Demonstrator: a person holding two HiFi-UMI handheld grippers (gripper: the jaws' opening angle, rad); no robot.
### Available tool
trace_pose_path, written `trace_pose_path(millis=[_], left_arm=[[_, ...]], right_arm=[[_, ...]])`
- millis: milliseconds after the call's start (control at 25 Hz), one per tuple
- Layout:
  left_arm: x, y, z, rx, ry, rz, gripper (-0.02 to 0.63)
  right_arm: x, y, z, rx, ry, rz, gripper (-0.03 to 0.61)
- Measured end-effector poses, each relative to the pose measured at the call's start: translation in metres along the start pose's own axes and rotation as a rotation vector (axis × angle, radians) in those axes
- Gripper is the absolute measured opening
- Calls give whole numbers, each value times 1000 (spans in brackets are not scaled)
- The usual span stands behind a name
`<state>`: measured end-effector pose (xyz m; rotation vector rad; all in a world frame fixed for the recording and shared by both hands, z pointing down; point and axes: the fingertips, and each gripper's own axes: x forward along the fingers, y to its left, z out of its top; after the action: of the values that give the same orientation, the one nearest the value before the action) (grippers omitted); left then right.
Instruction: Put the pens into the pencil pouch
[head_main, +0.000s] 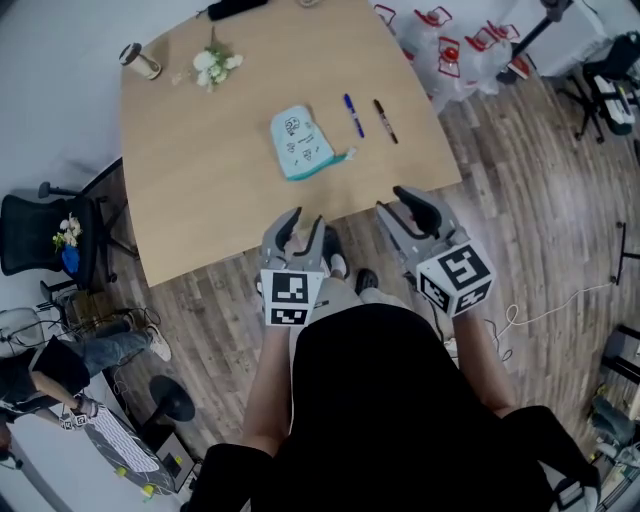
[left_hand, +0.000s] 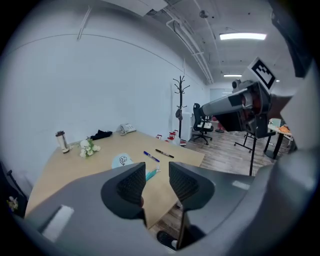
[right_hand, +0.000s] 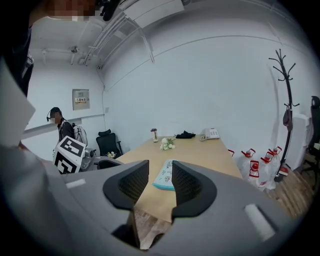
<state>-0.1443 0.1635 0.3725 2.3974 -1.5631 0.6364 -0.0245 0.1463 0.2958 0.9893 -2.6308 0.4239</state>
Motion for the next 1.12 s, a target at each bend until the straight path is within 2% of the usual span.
trace_pose_path(millis=[320,720,920,1120], left_arm=[[43,36,-23,100,87,16,153],[79,64,-49,152,146,-32,167],[95,74,-69,231,183,-58,170],[108,80,-90,346,224,-98,178]], right_arm=[[37,-20,11,24,38,-3,126],[72,-32,12,34,100,-34,126],[91,-37,12,42,122,-49,126],[107,-38,5,68,157,-71,125]])
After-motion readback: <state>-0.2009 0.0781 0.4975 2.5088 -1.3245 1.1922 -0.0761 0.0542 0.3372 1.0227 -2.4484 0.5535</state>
